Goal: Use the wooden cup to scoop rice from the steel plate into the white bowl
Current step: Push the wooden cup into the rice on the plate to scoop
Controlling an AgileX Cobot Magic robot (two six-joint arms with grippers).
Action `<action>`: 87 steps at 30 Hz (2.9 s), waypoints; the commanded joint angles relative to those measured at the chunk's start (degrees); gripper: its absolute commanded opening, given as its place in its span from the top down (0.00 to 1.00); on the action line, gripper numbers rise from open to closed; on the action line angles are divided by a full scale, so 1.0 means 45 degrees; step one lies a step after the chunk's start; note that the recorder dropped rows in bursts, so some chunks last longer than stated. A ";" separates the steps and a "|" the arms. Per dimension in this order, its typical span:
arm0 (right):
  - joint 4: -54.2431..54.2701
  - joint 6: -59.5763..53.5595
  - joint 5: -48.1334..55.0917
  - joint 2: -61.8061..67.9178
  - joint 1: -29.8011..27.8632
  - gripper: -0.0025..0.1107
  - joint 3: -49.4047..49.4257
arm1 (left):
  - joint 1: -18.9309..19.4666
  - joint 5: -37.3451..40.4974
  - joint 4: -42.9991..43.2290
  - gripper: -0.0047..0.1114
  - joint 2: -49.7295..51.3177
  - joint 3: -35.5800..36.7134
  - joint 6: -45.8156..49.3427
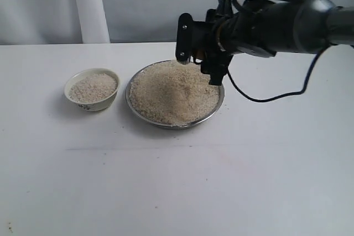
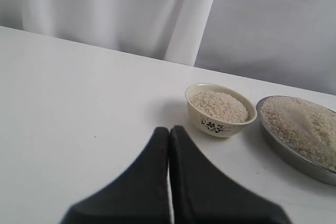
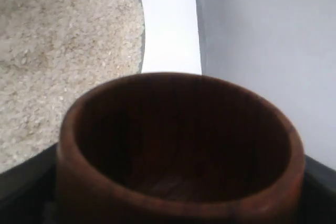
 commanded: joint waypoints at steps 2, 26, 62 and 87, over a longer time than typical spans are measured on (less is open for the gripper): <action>-0.0842 -0.0636 0.1787 0.1273 0.0839 0.98 -0.1835 | -0.0078 -0.0043 -0.0043 0.96 -0.0032 -0.0029 -0.0043; -0.3907 -0.2523 0.4648 0.5203 0.1316 0.98 -0.5085 | -0.0078 -0.0043 -0.0043 0.96 -0.0032 -0.0029 -0.0043; 0.0806 -0.2711 0.4668 0.5873 0.2242 0.98 -0.5085 | -0.0078 -0.0043 -0.0043 0.96 -0.0032 -0.0029 -0.0043; 0.3951 -0.2699 0.3674 0.5837 0.1984 0.98 -0.5085 | -0.0078 -0.0043 -0.0043 0.96 -0.0032 -0.0029 -0.0043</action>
